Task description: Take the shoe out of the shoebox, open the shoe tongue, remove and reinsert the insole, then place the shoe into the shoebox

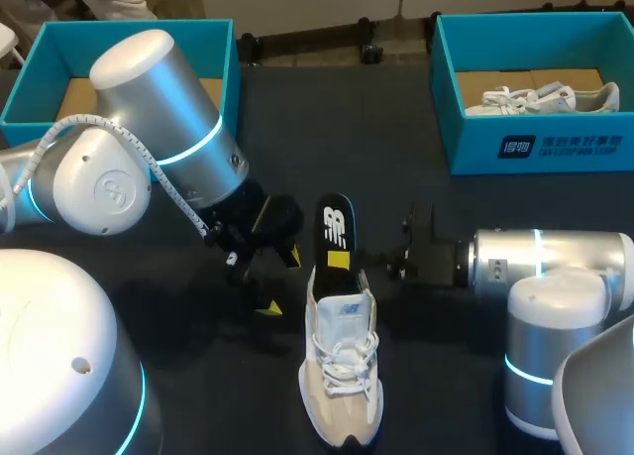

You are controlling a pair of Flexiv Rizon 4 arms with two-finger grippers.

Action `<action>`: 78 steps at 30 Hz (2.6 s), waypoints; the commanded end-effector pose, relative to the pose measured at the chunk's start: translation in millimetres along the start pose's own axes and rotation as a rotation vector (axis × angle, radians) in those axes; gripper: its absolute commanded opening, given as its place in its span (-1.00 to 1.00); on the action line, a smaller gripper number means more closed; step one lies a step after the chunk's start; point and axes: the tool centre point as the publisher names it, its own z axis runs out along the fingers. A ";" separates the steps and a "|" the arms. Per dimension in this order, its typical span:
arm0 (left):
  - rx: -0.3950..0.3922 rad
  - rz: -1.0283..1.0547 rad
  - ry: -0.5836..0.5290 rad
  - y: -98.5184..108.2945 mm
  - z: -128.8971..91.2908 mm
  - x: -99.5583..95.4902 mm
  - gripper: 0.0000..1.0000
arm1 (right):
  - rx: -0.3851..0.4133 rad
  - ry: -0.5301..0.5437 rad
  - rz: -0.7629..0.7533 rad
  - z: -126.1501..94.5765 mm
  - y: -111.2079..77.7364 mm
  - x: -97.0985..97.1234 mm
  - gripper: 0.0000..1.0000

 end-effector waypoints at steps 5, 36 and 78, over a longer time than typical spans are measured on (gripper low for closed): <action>-0.003 0.000 -0.002 0.0 0.6 0.6 1.00 | -0.006 -0.014 0.039 0.2 -24.1 -2.2 -1.00; -0.003 0.000 -0.002 0.0 0.6 0.6 1.00 | -0.032 -0.025 -0.013 0.6 -8.3 15.2 -0.40; -0.003 0.000 -0.002 0.0 0.6 0.6 1.00 | -0.071 0.014 -0.008 -3.8 -14.2 22.2 -0.28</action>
